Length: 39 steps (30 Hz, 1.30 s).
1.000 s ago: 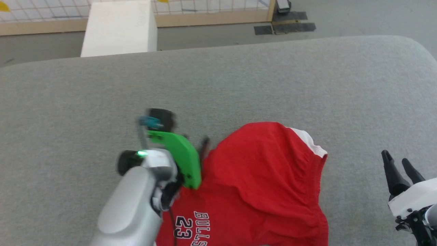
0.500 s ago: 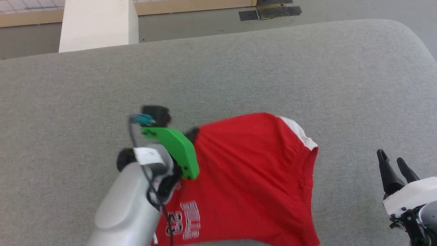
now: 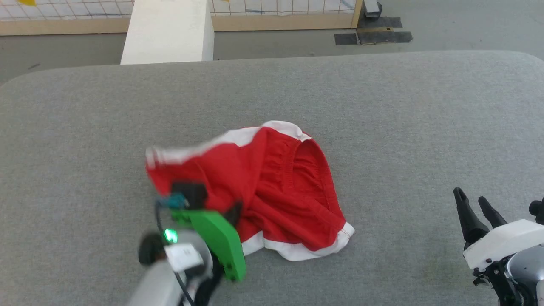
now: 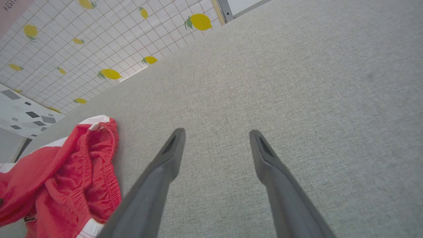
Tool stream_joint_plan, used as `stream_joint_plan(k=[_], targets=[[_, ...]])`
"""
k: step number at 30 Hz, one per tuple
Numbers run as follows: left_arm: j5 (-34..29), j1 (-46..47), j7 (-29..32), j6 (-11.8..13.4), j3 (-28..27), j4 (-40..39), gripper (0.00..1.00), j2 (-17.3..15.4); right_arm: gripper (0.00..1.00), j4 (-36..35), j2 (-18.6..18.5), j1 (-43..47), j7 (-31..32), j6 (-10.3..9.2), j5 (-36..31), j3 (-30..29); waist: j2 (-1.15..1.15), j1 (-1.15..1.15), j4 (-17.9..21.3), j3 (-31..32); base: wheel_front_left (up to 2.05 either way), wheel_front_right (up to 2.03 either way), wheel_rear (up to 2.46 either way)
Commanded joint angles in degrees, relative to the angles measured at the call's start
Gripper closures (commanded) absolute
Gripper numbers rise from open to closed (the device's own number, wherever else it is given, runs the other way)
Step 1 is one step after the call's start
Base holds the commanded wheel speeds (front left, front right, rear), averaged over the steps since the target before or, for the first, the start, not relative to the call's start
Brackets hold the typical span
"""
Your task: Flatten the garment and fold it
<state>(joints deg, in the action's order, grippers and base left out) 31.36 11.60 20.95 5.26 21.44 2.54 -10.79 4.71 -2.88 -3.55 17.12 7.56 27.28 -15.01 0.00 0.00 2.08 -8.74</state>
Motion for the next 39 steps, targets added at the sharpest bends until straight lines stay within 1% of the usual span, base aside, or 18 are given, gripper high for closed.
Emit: stream_joint_plan(k=[1, 4, 5, 6, 7, 10, 12, 13, 16, 18, 20, 22, 25, 26, 29, 32, 36, 39], targets=[[1.3, -2.0, 1.1, -0.1, 0.6, 0.8, 1.0, 0.6, 0.0, 0.2, 0.0, -0.9, -0.3, -0.08, 0.3, 0.0, 0.0, 0.0, -0.5, 0.2, 0.0, 0.0, 0.0], [2.6, -4.4, 2.6, 0.8, 1.2, 2.8, 1.0, 1.6, 0.0, 0.3, 0.0, -0.3, -0.3, -0.08, 0.3, -0.2, 0.0, 0.0, -1.1, 0.5, 0.0, 0.0, 0.0], [3.4, -4.6, 2.4, 1.1, 0.7, 3.1, 0.93, 2.2, 0.0, 0.4, 0.0, -0.1, -0.3, -0.08, 0.3, -0.2, 0.0, 0.0, -1.5, 0.7, 0.0, 0.0, 0.0], [3.5, -4.7, 2.3, 1.3, 0.6, 3.4, 0.52, 2.3, 0.0, 0.4, 0.0, 0.1, -0.3, -0.08, 0.3, -0.2, 0.0, 0.0, -1.8, 0.8, 0.0, 0.0, 0.0], [4.2, -4.6, 2.0, 1.4, 0.1, 3.3, 0.0, 2.6, 0.0, 0.5, 0.0, 0.3, -0.2, -0.08, 0.3, -0.1, 0.0, 0.0, -2.0, 1.0, 0.0, 0.0, 0.0], [7.6, -4.2, -0.1, 1.0, -2.9, 1.4, 0.0, 4.0, 0.0, 0.5, 0.0, 0.6, -0.1, -0.08, 0.4, 0.6, 0.0, 0.0, -2.9, 1.3, 0.0, 0.0, 0.0], [10.2, -3.8, -2.9, 0.8, -6.2, -0.8, 0.0, 4.6, 0.0, 0.3, 0.0, 0.4, 0.0, -0.08, 0.3, 1.7, 0.0, 0.0, -3.4, 1.5, 0.0, 0.0, 0.0], [10.5, -3.5, -5.7, 0.9, -8.4, -2.0, 0.0, 4.5, 0.0, 0.2, 0.0, 0.1, 0.2, -0.08, 0.0, 2.5, 0.0, 0.0, -3.6, 1.5, 0.0, 0.0, 0.0], [6.5, -3.0, -14.5, 1.7, -13.0, -3.7, 0.0, 2.0, 0.0, 0.0, 0.0, -1.3, 1.1, -0.08, -0.7, 5.4, 0.0, 0.0, -4.3, 1.4, 0.0, 0.0, 0.0], [1.7, -3.1, -21.8, 1.7, -14.7, -3.5, 0.0, -0.5, 0.0, 0.3, 0.0, -2.9, 2.5, -0.08, -1.9, 7.9, 0.0, 0.0, -5.0, 1.2, 0.0, 0.0, 0.0], [-0.8, -4.0, -27.5, 2.4, -16.0, -2.5, 0.0, -1.1, 0.0, 1.5, 0.0, -4.8, 4.4, -0.08, -3.5, 10.0, 0.0, 0.0, -5.4, 0.8, 0.0, 0.0, 0.0], [-3.1, -5.0, -31.1, 3.2, -16.3, -1.6, 0.0, -1.3, 0.0, 2.9, 0.0, -7.3, 7.3, -0.08, -7.9, 12.2, 0.0, 0.0, -5.9, 0.1, 0.0, 0.0, 0.0], [-4.0, -6.1, -33.3, 4.1, -16.4, -0.7, 0.0, -0.3, 0.0, 5.5, 0.0, -11.6, 10.9, -0.08, -10.8, 15.9, 0.0, 0.0, -6.8, -1.2, 0.0, 0.0, 0.0], [-4.2, -6.2, -33.8, 4.2, -16.4, -0.6, 0.0, 0.1, 0.0, 6.7, 0.0, -13.0, 12.4, -0.08, -11.9, 17.8, 0.0, 0.0, -7.2, -1.8, 0.0, 0.0, 0.0], [-4.0, -6.2, -34.6, 3.9, -16.2, -0.2, 0.0, 1.2, 0.0, 10.0, 0.0, -15.9, 15.5, -0.08, -12.8, 22.6, 0.0, 0.0, -8.4, -3.1, 0.0, 0.0, 0.0], [-3.7, -5.6, -35.0, 3.4, -16.2, 0.2, 0.0, 1.9, 0.0, 12.7, 0.0, -17.8, 17.3, -0.08, -12.4, 27.3, 0.0, 0.0, -9.5, -4.4, 0.0, 0.0, 0.0], [-3.5, -4.8, -35.3, 2.8, -16.1, 0.9, 0.0, 2.7, 0.0, 15.9, 0.0, -19.0, 18.3, -0.08, -12.6, 31.5, 0.0, 0.0, -10.6, -5.4, 0.0, 0.0, 0.0], [-3.1, -4.5, -35.4, 2.6, -16.1, 1.3, 0.0, 3.1, 0.0, 17.4, 0.0, -19.1, 19.2, -0.08, -11.0, 34.0, 0.0, 0.0, -10.9, -5.6, 0.0, 0.0, 0.0]])
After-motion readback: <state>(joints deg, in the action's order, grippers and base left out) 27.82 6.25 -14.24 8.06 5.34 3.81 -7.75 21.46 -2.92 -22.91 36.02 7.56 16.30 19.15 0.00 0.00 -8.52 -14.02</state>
